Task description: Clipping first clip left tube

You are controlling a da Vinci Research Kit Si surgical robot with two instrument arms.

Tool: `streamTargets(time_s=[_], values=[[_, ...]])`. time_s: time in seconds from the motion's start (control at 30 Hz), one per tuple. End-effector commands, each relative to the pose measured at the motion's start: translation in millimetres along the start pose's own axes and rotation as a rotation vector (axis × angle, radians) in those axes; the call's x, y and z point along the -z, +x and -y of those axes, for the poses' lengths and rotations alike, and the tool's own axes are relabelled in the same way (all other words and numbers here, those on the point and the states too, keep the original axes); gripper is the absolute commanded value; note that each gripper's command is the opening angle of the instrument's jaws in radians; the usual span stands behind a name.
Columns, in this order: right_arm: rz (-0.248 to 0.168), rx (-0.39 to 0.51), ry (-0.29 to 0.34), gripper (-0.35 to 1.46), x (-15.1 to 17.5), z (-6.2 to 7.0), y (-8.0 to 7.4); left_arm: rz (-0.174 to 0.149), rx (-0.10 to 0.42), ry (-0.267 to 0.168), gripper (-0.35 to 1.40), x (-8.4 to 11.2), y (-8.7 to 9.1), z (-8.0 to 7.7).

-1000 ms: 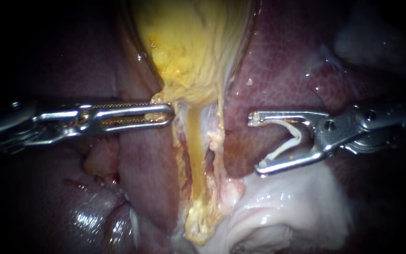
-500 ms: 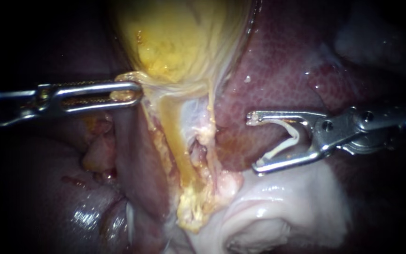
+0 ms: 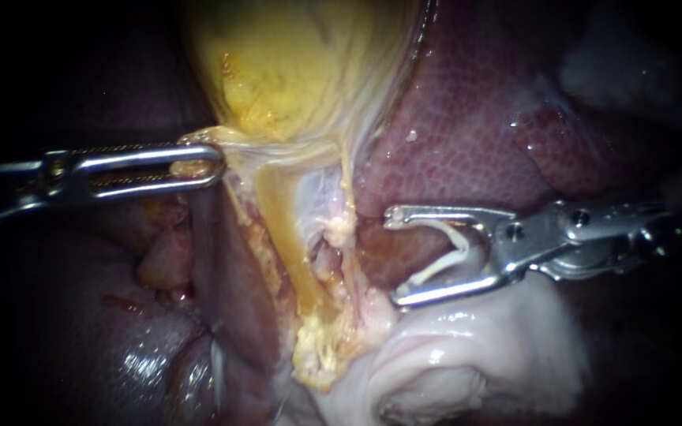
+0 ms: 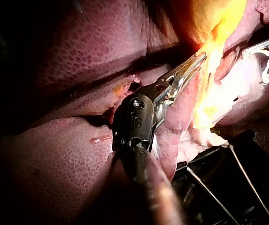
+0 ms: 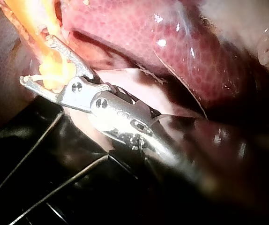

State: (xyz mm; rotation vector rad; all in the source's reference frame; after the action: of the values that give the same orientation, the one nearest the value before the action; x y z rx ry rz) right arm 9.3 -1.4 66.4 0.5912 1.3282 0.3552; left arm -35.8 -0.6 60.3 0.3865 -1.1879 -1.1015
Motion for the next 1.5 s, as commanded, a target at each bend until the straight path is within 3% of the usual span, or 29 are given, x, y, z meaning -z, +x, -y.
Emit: streamTargets(time_s=[0.03, 0.3, 0.63, 1.0, 1.5], values=[[0.010, -0.006, -0.002, 0.60, -0.4, -0.1, -0.5, 0.000, 0.000, 0.000, -0.35, 0.1, -0.1, 0.1], [0.041, -0.043, 0.016, 0.60, -3.6, -0.8, -4.4, 0.000, 0.000, -0.002, -0.35, 0.3, -0.1, 0.1], [0.057, -0.059, 0.015, 0.60, -5.9, -1.9, -7.1, -0.001, 0.001, 0.002, -0.35, 0.5, -0.2, 0.9], [0.060, -0.063, 0.029, 0.60, -8.3, -2.9, -7.8, -0.001, 0.000, 0.004, -0.35, 0.7, 0.0, 1.5], [0.062, -0.094, 0.132, 0.59, -9.8, -1.8, -8.2, -0.002, 0.000, 0.006, -0.35, 0.4, 0.1, 0.3]])
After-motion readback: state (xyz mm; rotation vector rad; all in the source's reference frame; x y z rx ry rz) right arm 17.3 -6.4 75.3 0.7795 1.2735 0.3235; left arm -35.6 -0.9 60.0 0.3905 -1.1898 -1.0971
